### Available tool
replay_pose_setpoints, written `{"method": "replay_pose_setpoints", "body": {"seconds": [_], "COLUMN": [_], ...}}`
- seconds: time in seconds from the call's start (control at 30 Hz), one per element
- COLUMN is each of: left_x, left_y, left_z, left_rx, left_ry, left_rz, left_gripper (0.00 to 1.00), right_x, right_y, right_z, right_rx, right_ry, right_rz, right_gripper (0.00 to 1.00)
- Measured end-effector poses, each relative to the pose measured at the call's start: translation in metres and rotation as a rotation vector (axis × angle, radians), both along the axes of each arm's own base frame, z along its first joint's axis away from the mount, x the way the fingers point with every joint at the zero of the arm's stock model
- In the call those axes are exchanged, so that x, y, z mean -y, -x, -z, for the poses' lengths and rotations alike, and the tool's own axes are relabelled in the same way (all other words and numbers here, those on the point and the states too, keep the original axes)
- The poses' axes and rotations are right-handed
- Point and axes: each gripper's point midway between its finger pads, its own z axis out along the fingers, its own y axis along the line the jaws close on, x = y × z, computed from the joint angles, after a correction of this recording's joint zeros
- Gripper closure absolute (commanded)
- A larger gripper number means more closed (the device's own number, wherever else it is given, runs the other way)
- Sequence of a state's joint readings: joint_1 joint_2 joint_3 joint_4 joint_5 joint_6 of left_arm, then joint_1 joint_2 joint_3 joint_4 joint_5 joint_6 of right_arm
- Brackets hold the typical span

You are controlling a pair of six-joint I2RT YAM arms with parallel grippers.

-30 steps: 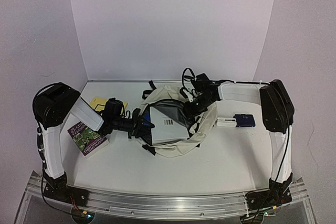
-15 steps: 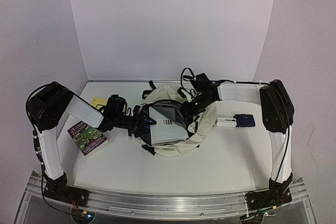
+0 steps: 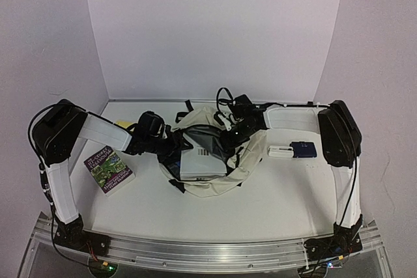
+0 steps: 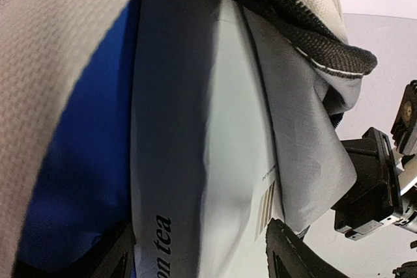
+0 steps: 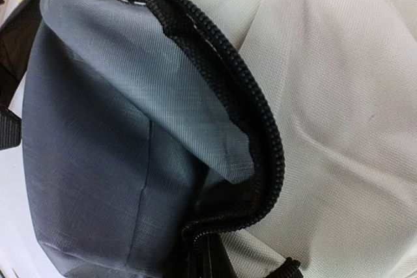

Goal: Pack the student bag
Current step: Place the book in the student bag.

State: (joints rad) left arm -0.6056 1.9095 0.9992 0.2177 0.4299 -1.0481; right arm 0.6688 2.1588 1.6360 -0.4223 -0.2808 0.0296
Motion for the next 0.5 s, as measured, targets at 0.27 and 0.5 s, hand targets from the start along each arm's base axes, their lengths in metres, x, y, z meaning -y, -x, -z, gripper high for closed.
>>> {"method": "replay_pose_setpoints", "body": {"seconds": [0.27, 0.5], "left_x": [0.001, 0.002], "left_y": [-0.001, 0.008], "left_z": [0.002, -0.002], "left_rx": [0.091, 0.117], "left_ry": [0.067, 0.148], "left_rz": [0.026, 0.037], "left_gripper": [0.56, 0.57], "right_x": [-0.008, -0.010], "right_y": [-0.001, 0.001], "right_z": [0.010, 0.008], "right_rx": [0.002, 0.002], "right_ry": [0.000, -0.003], "right_rz": [-0.013, -0.019], "right_gripper": [1.00, 1.00]}}
